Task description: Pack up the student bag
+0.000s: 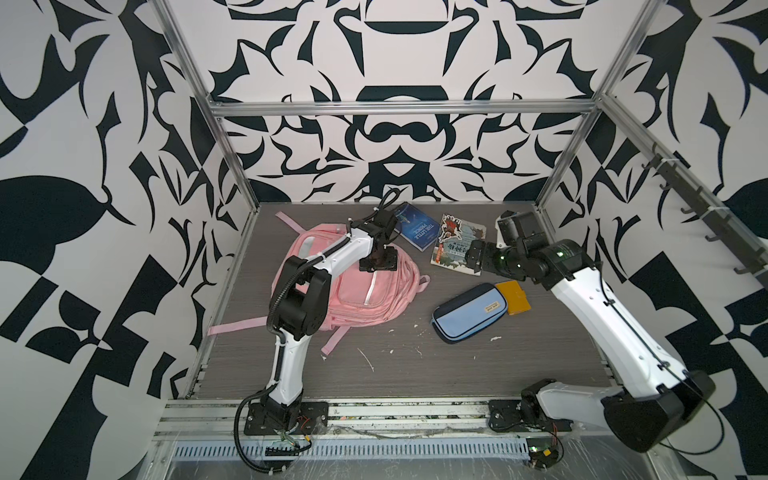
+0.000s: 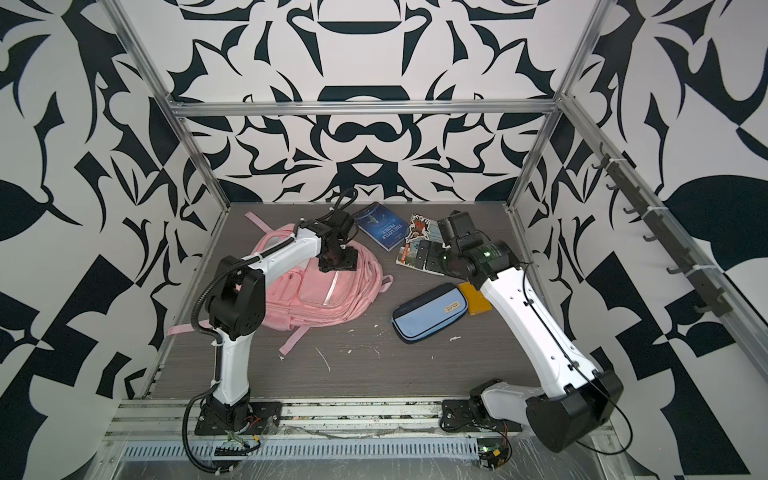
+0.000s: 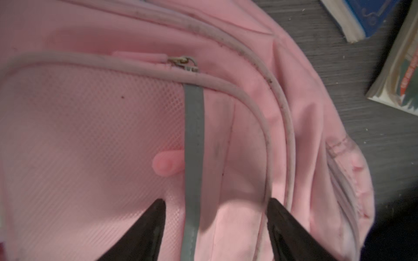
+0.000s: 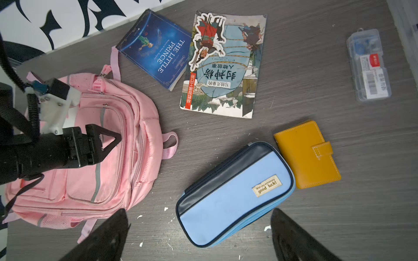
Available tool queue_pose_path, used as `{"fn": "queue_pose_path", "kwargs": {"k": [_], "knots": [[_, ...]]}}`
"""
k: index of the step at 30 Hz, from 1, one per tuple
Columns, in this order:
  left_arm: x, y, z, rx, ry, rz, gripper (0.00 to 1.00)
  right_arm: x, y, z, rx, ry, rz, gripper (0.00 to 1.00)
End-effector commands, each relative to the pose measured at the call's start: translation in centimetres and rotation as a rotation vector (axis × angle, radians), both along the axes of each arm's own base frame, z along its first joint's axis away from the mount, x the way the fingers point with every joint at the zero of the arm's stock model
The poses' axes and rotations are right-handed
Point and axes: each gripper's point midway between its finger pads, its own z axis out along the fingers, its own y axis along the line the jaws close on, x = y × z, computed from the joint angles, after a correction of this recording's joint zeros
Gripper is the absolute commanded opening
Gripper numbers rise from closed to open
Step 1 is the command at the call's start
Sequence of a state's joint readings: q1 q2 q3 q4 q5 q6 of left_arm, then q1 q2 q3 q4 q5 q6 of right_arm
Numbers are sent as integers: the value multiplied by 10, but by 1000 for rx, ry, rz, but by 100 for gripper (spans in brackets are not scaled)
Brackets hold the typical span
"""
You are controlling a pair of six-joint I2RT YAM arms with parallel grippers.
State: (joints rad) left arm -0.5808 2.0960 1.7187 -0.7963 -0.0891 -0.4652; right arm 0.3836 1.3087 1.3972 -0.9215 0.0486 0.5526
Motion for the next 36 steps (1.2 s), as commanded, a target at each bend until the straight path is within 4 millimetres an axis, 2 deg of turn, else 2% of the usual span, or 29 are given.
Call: {"fn": "queue_pose_path", "kwargs": {"k": [1,5,9,11,13,16,20,25,26,27,29,30,32,36], "knots": [[-9,-12,0,2,20,-19,63,33,23,6,8,-35,117,100],[-36,-15,-11,8,90,-15,43,52,44,-11,56,-38,187,100],[-57,-25,1,-95,62,-56,24,59,62,-39,129,13,215,99],[-75,-18,4,-117,87,-46,15,56,67,-55,157,67,214,99],[-91,-10,6,-136,102,-39,10,50,77,-68,185,93,234,99],[-119,10,7,-140,118,-30,0,39,94,-91,211,138,265,98],[-150,23,12,-199,113,-53,0,23,128,-109,224,193,356,95],[-171,34,19,-223,102,-88,0,11,155,-141,260,260,378,88],[-173,38,21,-213,97,-76,4,11,159,-147,275,270,376,87],[-172,42,22,-199,88,-66,16,11,162,-150,283,274,377,86],[-170,49,29,-175,67,-45,55,13,164,-155,281,291,374,83],[-167,49,35,-163,50,-42,66,14,165,-153,279,291,377,81],[-163,48,47,-115,25,-57,74,17,165,-144,277,271,382,79],[-163,38,60,59,-9,-149,78,21,158,-126,278,224,367,79]]}}
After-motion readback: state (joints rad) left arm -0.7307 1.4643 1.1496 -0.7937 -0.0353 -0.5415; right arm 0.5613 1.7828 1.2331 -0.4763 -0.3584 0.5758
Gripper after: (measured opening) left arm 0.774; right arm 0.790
